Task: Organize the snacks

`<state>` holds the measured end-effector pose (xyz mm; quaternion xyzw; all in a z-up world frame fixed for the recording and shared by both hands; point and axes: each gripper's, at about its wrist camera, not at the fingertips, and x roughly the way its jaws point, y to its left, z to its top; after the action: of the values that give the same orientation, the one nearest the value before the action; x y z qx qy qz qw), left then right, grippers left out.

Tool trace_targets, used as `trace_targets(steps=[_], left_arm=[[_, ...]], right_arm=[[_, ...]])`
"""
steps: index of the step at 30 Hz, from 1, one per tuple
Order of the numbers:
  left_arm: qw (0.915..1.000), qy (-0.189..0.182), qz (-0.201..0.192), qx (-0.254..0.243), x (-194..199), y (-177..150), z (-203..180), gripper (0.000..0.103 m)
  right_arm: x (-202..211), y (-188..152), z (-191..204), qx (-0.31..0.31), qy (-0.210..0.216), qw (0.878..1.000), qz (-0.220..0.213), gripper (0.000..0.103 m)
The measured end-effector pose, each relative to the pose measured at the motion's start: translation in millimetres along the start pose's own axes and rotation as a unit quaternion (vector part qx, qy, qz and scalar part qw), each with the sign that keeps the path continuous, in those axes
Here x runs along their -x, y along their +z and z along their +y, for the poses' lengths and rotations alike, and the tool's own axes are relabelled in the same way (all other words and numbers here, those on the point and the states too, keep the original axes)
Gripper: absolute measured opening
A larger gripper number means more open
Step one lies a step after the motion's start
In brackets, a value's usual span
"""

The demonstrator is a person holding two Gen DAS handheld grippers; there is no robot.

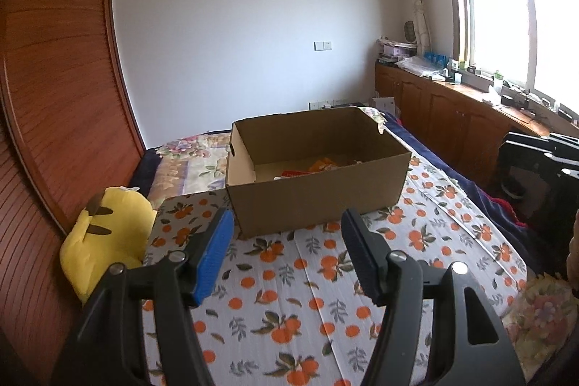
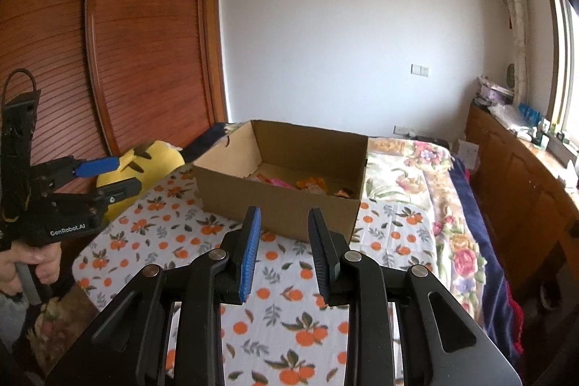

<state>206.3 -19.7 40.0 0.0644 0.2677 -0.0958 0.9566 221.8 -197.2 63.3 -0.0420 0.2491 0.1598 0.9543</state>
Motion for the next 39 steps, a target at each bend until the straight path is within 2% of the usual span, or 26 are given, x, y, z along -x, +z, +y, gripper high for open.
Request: trace_targets(steps=[13,22,27,29,31,33,35,39], left_arm=[[0.9997,-0.003,-0.024,0.007,52,-26,-12,0.064],[0.9995,0.0,-0.03,0.013,75,-45,-18,0.068],[0.999,0.01,-0.034,0.026,85,-57,-16,0.071],[0.9989,0.019,-0.035,0.025,88,-61,-17,0.072],[0.9987,0.027,-0.036,0.023,92,-67,-19,0.075],[0.9983,0.035,-0.04,0.024,95,-72,-20,0.081],[0.998,0.038,-0.044,0.026,98,-76,-22,0.088],[0.9972,0.049,-0.053,0.019,105,-85,-31,0.098]], right_arm=[[60,-38,13,-0.01,-0.012,1.0,-0.009,0.028],[77,-53,37,-0.008,-0.013,1.0,-0.011,0.03],[78,-61,48,-0.011,-0.012,1.0,-0.014,0.035],[78,-65,51,-0.015,-0.015,1.0,-0.019,0.052],[79,-69,54,-0.017,-0.02,0.999,-0.026,0.06],[79,-73,55,-0.019,-0.028,0.999,-0.028,0.071],[81,-77,54,-0.026,-0.029,0.999,-0.034,0.086],[85,-83,54,-0.032,-0.04,0.998,-0.042,0.094]])
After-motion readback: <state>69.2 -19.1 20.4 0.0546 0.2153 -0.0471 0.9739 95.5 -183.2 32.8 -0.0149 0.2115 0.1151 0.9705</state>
